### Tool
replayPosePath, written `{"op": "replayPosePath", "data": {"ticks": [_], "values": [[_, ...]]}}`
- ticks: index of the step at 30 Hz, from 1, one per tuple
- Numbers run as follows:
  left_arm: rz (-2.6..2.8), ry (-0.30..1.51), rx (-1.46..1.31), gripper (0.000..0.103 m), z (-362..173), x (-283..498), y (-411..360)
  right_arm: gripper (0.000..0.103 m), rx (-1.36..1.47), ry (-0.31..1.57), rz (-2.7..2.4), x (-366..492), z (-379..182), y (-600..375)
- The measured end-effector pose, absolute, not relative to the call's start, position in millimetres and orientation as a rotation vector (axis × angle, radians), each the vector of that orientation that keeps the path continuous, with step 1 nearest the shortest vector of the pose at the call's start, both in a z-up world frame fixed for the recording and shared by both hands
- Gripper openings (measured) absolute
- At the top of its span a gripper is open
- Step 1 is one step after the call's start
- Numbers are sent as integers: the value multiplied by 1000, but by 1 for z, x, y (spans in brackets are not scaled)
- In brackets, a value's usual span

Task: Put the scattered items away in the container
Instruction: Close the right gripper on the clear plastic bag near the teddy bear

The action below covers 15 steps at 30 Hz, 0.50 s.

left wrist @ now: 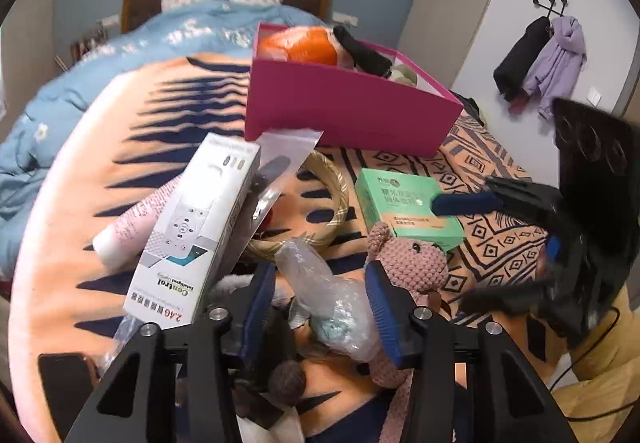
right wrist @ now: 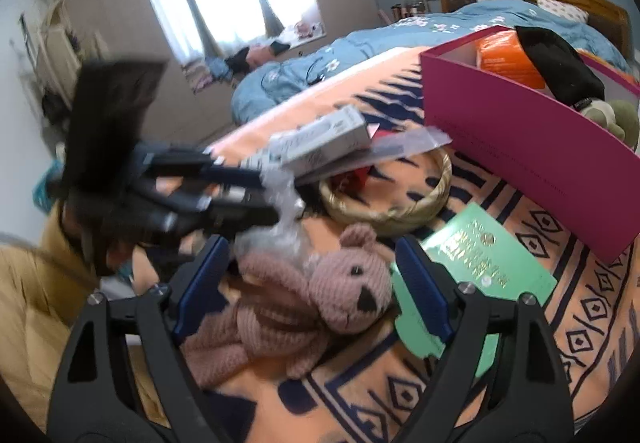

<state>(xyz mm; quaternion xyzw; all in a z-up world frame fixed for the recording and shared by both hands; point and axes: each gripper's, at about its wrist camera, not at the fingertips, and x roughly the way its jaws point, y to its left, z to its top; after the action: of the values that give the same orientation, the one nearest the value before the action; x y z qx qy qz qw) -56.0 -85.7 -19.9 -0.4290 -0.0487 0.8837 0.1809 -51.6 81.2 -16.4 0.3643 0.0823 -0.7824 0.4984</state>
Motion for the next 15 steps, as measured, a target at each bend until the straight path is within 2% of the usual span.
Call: {"op": "replayPosePath", "data": {"ticks": [3,5,7,15], "values": [[2449,-127,-1255,47,-26,-65,-84,79,864,301,-1854,-37,-22,68],[2416,-148,-1283,43,-30,-71,-84,75,842,359,-1840,-31,-24,57],[2389,-183,-1306,33,-33,-76,-85,73,841,376,-1824,-31,-27,48],[2366,-278,-1314,14,-37,-76,-98,68,896,352,-1764,-47,-35,25]]}}
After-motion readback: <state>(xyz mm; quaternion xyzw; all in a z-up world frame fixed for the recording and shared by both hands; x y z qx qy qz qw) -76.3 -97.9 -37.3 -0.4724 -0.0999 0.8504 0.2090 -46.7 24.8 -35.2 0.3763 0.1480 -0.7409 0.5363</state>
